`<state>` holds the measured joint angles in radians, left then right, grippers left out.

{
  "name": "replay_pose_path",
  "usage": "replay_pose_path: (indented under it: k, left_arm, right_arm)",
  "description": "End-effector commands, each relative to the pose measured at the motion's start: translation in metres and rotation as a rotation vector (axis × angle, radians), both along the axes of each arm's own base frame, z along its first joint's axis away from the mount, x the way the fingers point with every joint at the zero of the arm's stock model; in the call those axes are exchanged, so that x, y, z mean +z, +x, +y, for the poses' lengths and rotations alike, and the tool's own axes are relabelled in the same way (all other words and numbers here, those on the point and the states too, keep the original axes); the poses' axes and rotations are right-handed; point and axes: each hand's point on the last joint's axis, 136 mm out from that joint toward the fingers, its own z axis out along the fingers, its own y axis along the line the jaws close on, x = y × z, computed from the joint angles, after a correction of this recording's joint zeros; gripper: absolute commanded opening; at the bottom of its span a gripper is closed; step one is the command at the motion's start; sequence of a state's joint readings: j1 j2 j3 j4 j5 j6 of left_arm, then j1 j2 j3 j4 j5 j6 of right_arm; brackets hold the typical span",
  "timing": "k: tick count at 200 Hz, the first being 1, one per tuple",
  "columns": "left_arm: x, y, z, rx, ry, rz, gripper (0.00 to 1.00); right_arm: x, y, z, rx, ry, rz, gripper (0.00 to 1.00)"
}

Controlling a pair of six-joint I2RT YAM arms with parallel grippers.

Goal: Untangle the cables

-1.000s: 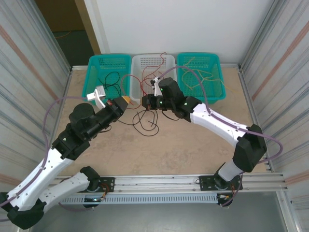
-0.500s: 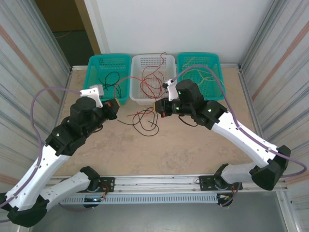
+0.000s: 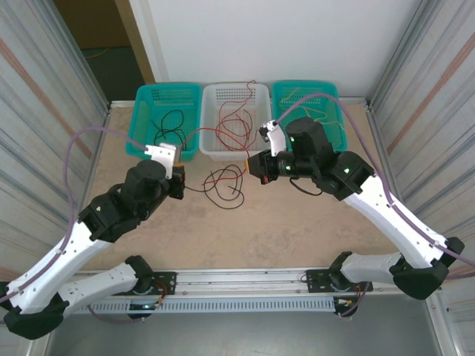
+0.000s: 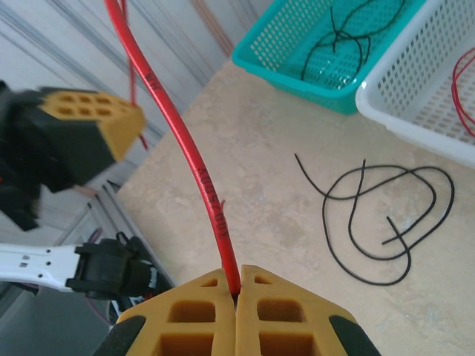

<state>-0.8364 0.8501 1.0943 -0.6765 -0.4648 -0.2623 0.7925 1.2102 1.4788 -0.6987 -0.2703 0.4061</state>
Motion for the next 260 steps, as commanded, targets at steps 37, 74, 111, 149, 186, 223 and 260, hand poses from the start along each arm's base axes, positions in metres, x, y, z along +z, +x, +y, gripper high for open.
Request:
replay_pose_path:
  k: [37,74,111,149,186,223,260]
  left_arm:
    - [-0.014,0.003,0.007,0.016,0.124,-0.03,0.0]
    - [-0.009,0.002,0.01,0.029,0.097,-0.038,0.0]
    - [0.003,-0.004,0.006,0.021,-0.03,-0.041,0.11]
    - [0.015,-0.01,0.012,0.057,-0.174,-0.054,0.65]
    - [0.021,-0.018,0.029,0.119,-0.268,-0.069,0.79]
    - [0.007,-0.025,0.038,0.172,-0.363,-0.016,0.82]
    - [-0.021,-0.031,0.03,0.16,-0.411,0.101,0.77]
  right_arm:
    - [0.043,-0.02,-0.009,0.06,0.051,-0.082,0.0]
    - [0.038,-0.018,-0.009,0.052,0.029,-0.068,0.0]
    - [0.041,-0.005,-0.014,-0.019,0.016,-0.087,0.0]
    - [0.05,0.022,-0.017,-0.106,0.004,-0.11,0.0]
    - [0.064,0.057,-0.024,-0.204,0.024,-0.123,0.0]
    - [0.071,0.102,-0.041,-0.306,0.106,-0.073,0.0]
    - [0.062,0.151,-0.05,-0.368,0.145,-0.01,0.0]
